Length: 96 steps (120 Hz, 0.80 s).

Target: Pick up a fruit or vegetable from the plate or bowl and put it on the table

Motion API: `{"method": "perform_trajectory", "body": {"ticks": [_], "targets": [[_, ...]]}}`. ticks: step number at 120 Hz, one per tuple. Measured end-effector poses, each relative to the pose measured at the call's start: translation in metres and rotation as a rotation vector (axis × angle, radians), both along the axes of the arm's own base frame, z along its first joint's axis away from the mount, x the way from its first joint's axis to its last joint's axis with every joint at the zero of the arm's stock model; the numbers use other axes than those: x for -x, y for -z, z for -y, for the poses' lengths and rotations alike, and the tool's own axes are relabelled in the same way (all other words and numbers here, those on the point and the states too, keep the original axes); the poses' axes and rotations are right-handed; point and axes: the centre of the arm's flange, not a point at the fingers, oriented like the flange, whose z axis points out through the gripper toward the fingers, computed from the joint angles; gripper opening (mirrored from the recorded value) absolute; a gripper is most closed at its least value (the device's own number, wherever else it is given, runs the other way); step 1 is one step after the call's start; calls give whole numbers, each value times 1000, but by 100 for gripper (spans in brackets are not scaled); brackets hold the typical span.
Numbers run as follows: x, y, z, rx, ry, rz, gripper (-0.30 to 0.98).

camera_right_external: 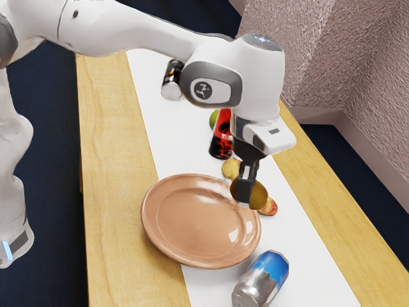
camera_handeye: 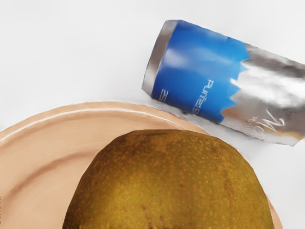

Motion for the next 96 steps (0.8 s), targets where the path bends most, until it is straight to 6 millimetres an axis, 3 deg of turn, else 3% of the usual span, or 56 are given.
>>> {"method": "perform_trajectory", "body": {"ticks": [7, 16, 25, 33, 43, 52, 96], "targets": [[-38, -1, 7, 2, -10, 10, 31], [-91, 7, -32, -13, -94, 16, 31], [-141, 24, -57, -20, -154, 17, 31], [-169, 44, -87, -34, -206, -3, 30], [-187, 61, -113, -44, -246, -23, 31], [-199, 74, -116, -45, -253, -31, 30], [-213, 109, -81, -44, -207, -51, 31]]}}
